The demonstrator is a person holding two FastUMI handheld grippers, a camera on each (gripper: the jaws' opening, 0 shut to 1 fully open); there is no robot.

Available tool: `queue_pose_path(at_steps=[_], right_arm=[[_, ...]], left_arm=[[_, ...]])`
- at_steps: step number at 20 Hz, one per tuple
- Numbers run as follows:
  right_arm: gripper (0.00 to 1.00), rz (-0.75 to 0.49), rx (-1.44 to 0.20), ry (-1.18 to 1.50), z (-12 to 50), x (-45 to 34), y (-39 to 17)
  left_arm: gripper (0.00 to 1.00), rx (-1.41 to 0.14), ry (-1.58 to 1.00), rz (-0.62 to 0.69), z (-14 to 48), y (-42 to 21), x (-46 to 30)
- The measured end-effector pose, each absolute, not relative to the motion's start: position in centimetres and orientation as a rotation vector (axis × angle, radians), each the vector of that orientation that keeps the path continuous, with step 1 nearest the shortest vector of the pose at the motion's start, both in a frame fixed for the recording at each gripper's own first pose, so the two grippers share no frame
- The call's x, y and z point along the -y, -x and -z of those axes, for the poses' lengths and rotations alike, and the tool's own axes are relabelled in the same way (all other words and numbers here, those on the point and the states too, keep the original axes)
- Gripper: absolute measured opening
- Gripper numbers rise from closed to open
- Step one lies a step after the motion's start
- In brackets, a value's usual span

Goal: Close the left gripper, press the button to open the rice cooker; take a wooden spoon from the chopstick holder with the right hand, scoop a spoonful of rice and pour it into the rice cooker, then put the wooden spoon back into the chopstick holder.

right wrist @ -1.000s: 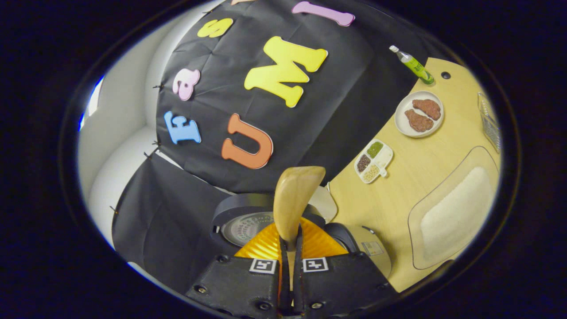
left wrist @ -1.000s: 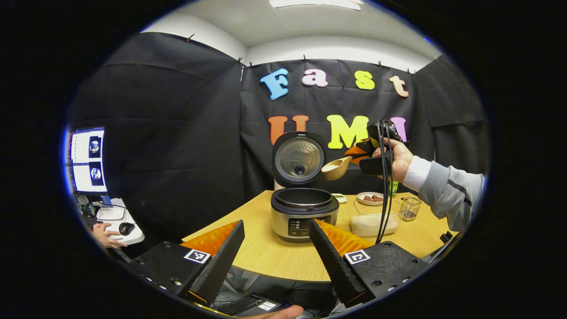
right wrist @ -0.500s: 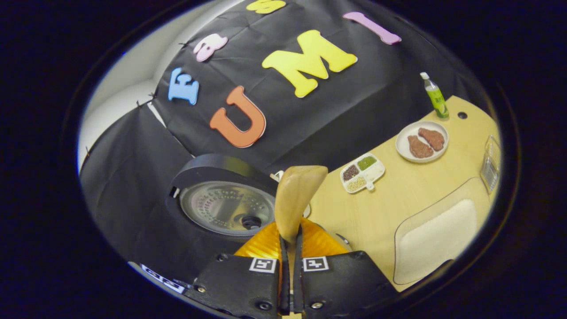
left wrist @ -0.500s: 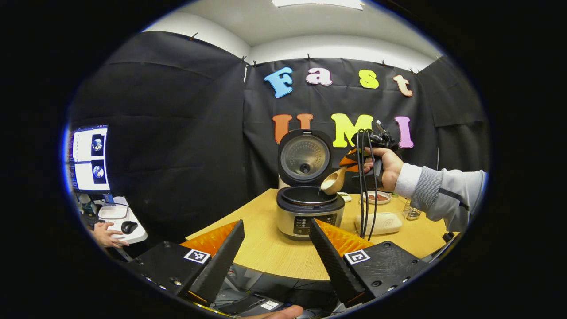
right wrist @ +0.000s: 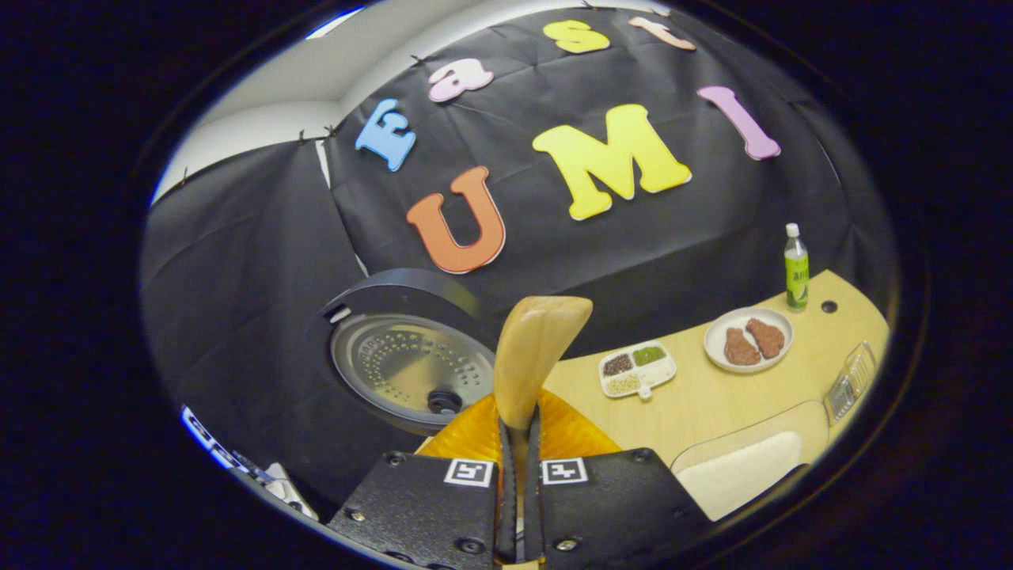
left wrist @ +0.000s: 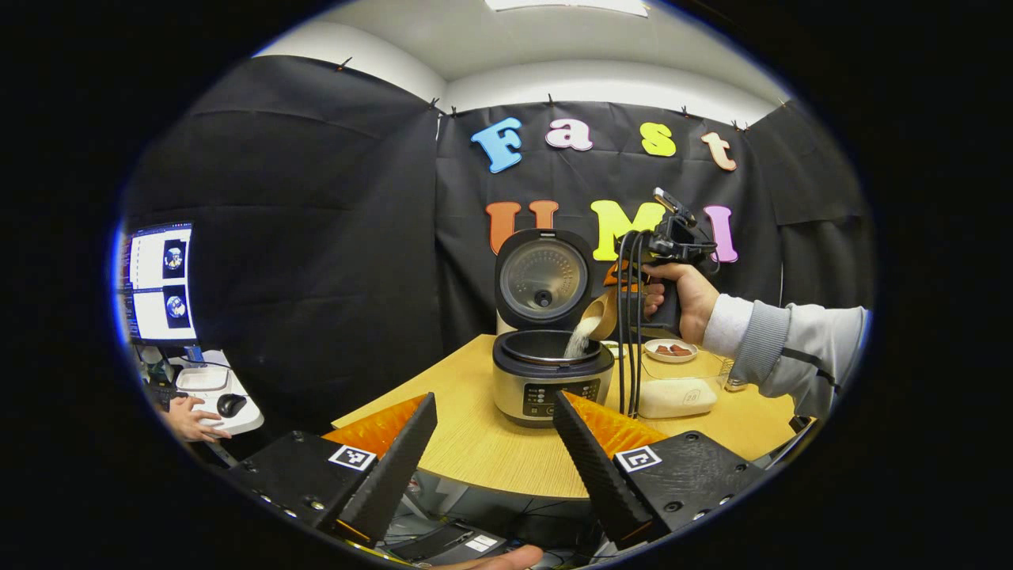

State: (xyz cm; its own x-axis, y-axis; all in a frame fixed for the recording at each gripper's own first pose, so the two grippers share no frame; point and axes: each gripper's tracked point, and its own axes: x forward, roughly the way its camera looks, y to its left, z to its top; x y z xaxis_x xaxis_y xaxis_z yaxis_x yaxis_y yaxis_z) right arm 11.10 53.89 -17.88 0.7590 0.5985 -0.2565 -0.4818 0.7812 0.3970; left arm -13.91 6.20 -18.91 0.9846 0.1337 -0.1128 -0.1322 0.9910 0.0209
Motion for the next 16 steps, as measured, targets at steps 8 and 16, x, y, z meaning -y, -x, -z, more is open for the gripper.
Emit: queue_pose_path(at_steps=[8, 16], right_arm=[[0.10, -0.666, -0.209, -0.093, 16.1, -55.3, -8.9], [0.10, -0.765, 0.057, 0.278, 14.7, -57.8, -5.0]], left_arm=[[0.95, -0.129, -0.017, -0.125, 19.4, 13.8, -5.5], [0.94, -0.145, -0.014, -0.109, 20.0, 13.6, -4.8]])
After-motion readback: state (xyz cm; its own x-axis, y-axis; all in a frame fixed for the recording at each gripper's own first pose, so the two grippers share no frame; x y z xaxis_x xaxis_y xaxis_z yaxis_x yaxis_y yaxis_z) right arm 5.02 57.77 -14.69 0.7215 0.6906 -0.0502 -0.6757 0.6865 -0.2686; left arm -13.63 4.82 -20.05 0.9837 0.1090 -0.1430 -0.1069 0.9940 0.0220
